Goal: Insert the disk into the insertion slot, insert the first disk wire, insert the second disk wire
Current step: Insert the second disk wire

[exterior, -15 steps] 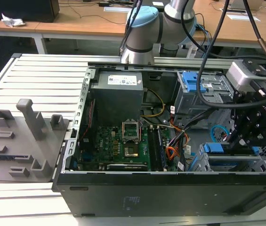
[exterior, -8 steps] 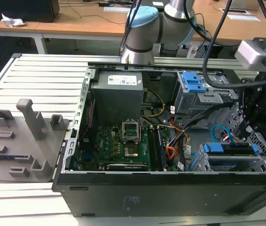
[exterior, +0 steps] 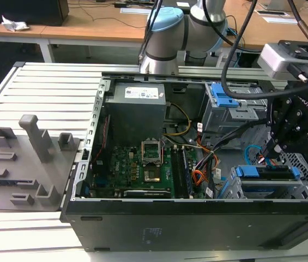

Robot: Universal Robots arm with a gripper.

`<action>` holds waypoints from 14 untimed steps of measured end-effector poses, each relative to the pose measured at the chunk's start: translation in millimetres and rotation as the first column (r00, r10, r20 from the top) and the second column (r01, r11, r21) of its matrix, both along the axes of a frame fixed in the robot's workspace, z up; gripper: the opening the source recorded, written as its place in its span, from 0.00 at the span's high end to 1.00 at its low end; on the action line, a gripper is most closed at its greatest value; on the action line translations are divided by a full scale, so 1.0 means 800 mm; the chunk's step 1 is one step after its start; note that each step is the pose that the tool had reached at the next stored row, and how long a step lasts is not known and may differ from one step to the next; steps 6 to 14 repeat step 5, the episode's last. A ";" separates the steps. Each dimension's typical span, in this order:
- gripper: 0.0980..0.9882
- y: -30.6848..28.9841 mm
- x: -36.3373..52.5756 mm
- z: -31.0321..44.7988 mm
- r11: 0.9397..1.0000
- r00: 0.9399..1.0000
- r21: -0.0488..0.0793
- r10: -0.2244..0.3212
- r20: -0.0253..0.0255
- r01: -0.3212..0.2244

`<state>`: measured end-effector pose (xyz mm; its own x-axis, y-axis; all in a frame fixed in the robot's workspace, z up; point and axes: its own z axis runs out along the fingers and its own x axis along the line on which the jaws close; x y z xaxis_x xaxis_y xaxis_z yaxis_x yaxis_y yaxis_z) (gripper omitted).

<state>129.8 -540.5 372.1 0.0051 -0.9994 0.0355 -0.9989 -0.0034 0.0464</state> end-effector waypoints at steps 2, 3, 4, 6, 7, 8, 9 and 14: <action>0.99 0.0000 0.000 0.0001 1.000 1.000 0.000 0.000 0.000 0.000; 0.99 0.0001 0.000 0.0001 1.000 1.000 0.000 0.000 0.000 0.000; 0.99 0.0001 0.000 0.0000 1.000 1.000 0.000 0.000 0.000 0.000; 0.99 0.0001 0.000 0.0001 1.000 1.000 0.000 0.000 0.000 0.000; 0.99 0.0001 0.000 0.0001 1.000 1.000 0.000 0.000 0.000 0.000; 0.99 0.0001 0.000 0.0001 1.000 1.000 0.000 0.000 0.000 0.000; 0.99 0.0001 0.000 0.0001 1.000 1.000 0.000 0.000 0.000 0.000; 0.99 0.0001 0.000 0.0001 1.000 1.000 0.000 0.000 0.000 0.000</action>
